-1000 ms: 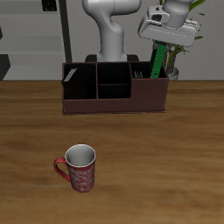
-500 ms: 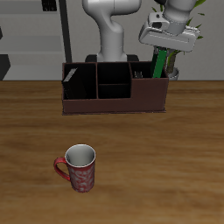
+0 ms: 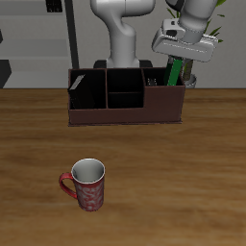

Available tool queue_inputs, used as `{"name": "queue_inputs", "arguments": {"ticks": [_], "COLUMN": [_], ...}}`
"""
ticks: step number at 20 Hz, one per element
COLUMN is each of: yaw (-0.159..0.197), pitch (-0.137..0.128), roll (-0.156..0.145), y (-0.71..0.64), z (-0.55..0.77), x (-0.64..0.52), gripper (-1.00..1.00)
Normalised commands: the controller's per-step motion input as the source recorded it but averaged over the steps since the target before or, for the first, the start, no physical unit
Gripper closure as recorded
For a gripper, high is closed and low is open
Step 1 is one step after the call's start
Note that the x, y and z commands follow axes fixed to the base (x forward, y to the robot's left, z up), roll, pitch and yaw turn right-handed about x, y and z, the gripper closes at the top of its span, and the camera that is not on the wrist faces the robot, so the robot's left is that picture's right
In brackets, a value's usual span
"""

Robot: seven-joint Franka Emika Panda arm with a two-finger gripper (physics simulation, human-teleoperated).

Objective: Place the black book into the back desk caddy's left compartment and place the yellow book into the back desk caddy's right compartment and place the green book into the back desk caddy's right compartment

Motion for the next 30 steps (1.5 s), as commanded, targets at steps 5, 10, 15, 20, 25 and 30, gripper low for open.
{"name": "queue_inputs", "arguments": {"ticks": [5,10,15,20,25,30], "yaw": [-0.026,-0.008,-0.046,-0.032,-0.013,0.001], "pitch": [0.031,0.038,0.043,0.042,-0.003,-0.007], "roll": [-0.002,0.026,0.057,-0.013,-0.020,-0.023], "y": [-0.04,0.10,-0.04,-0.09,-0.07,-0.10], "z": [-0.22,-0.20,-0.17,0.00,0.08,0.11], "x": [-0.02,-0.03,-0.04,0.13,0.07,0.08], "gripper": [1.00,1.00,1.00,-1.00,-1.00,-1.00]}}
